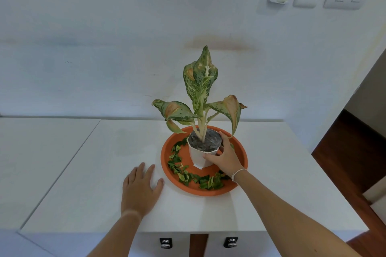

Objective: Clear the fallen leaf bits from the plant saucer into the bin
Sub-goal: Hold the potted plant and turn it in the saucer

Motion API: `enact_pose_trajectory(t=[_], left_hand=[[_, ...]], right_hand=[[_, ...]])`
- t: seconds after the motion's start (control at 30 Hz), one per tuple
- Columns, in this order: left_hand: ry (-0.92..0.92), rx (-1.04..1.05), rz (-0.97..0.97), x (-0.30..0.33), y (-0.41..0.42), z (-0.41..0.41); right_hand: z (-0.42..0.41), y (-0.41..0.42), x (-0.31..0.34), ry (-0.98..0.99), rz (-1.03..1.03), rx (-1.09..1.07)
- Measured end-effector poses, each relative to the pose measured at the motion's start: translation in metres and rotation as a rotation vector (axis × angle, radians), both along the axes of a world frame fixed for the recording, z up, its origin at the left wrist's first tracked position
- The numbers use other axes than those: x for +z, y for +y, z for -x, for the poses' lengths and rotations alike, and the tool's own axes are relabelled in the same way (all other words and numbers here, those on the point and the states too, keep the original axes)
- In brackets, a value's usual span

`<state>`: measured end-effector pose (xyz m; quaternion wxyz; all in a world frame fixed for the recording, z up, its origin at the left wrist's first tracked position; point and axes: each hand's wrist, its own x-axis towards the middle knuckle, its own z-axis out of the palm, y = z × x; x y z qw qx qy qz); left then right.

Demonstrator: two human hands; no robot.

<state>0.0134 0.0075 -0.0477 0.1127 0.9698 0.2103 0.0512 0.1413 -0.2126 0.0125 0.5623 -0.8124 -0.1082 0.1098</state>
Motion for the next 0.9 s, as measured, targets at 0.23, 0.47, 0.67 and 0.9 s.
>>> enact_pose_trajectory(t=[0.23,0.47,0.67,0.9], left_hand=[[-0.006,0.000,0.016,0.001,0.001,0.000],[0.004,-0.007,0.034,0.002,0.000,0.000],[-0.007,-0.017,0.051,0.001,-0.001,0.000],[0.011,-0.021,0.071,0.004,-0.002,0.001]], right_hand=[[0.000,0.000,0.001,0.002,0.021,0.003],[0.001,0.001,0.004,-0.011,0.050,-0.001],[0.004,0.000,0.006,-0.004,0.064,0.001],[0.012,-0.009,0.004,0.002,0.070,-0.004]])
